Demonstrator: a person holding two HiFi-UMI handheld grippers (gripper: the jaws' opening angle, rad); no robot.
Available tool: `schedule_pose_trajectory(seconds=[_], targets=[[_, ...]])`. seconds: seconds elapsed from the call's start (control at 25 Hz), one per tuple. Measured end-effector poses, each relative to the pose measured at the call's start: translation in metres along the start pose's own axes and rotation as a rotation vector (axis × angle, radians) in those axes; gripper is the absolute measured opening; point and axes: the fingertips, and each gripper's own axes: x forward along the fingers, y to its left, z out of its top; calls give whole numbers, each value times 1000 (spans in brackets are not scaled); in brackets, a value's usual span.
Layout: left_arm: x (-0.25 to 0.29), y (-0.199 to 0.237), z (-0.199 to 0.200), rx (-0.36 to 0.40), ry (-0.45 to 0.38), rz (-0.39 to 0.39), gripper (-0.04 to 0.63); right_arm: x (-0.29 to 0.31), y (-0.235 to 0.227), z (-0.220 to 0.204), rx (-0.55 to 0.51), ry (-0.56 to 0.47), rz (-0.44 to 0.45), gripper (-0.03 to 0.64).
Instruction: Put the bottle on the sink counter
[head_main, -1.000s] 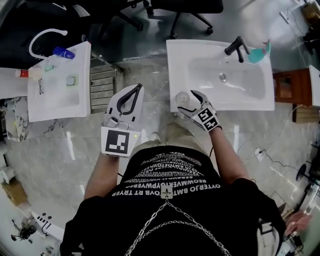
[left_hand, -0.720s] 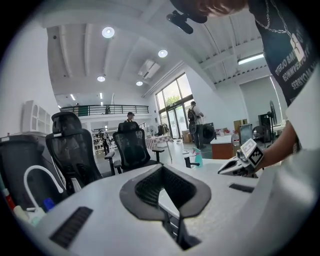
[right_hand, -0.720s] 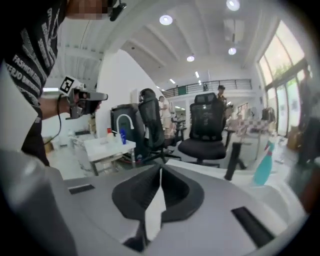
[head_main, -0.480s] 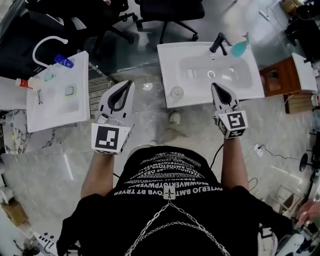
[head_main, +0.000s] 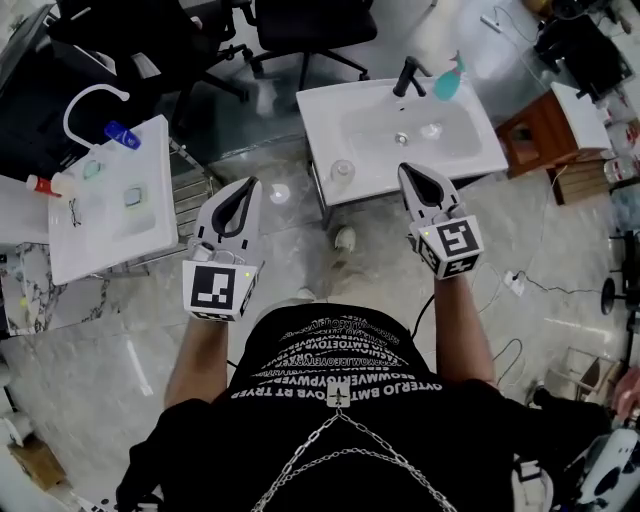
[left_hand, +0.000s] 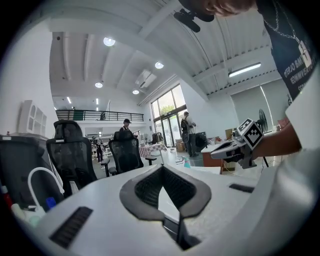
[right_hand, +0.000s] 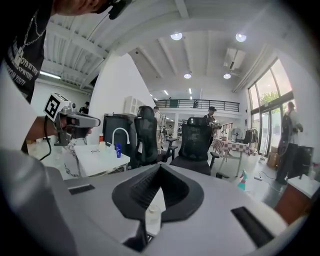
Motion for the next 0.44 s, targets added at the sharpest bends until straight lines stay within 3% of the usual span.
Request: schedule_pose_trajectory(seconds=[0.44], targets=[[20, -24, 12, -8, 2, -31, 6, -7, -5, -5, -12, 41, 25, -3]])
